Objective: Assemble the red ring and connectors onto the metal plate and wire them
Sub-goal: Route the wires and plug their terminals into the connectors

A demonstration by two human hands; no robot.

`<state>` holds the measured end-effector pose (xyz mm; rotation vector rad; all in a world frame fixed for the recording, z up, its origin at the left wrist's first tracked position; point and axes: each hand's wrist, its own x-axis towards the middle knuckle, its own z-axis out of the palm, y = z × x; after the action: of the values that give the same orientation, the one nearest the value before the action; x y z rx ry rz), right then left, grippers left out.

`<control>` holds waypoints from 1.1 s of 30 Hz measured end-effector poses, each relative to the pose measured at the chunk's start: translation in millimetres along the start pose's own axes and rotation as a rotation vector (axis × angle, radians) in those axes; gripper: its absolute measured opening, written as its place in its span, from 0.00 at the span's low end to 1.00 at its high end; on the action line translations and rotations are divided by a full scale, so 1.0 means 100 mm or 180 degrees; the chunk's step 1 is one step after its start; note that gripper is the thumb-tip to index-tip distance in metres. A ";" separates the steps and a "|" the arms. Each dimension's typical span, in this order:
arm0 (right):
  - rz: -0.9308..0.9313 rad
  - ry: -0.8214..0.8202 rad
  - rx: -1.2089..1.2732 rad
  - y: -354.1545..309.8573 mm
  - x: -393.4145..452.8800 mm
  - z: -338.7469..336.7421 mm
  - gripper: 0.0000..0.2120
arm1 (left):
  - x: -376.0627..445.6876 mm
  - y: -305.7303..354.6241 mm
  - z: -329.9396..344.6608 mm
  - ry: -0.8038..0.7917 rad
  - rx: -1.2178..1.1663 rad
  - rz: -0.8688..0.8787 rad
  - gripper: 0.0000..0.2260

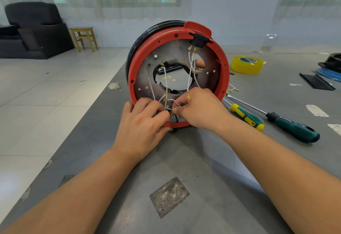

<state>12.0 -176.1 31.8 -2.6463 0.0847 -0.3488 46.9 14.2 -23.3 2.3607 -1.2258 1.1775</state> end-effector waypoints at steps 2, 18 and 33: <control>-0.0046 -0.0022 -0.0088 0.00 0.00 0.01 0.05 | 0.00 0.01 0.00 -0.0013 -0.0007 0.0007 0.12; -0.0084 -0.0076 -0.0175 0.02 -0.03 -0.25 0.05 | -0.01 -0.02 0.05 0.0045 0.0034 0.0013 0.10; -0.0615 -0.0360 -0.1000 -0.03 -0.04 -0.27 0.06 | -0.02 -0.05 0.10 0.0079 -0.0121 0.0097 0.09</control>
<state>0.7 -184.5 55.6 -2.9887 -0.1672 -0.2651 55.3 12.8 -30.7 2.3011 -1.2688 1.1787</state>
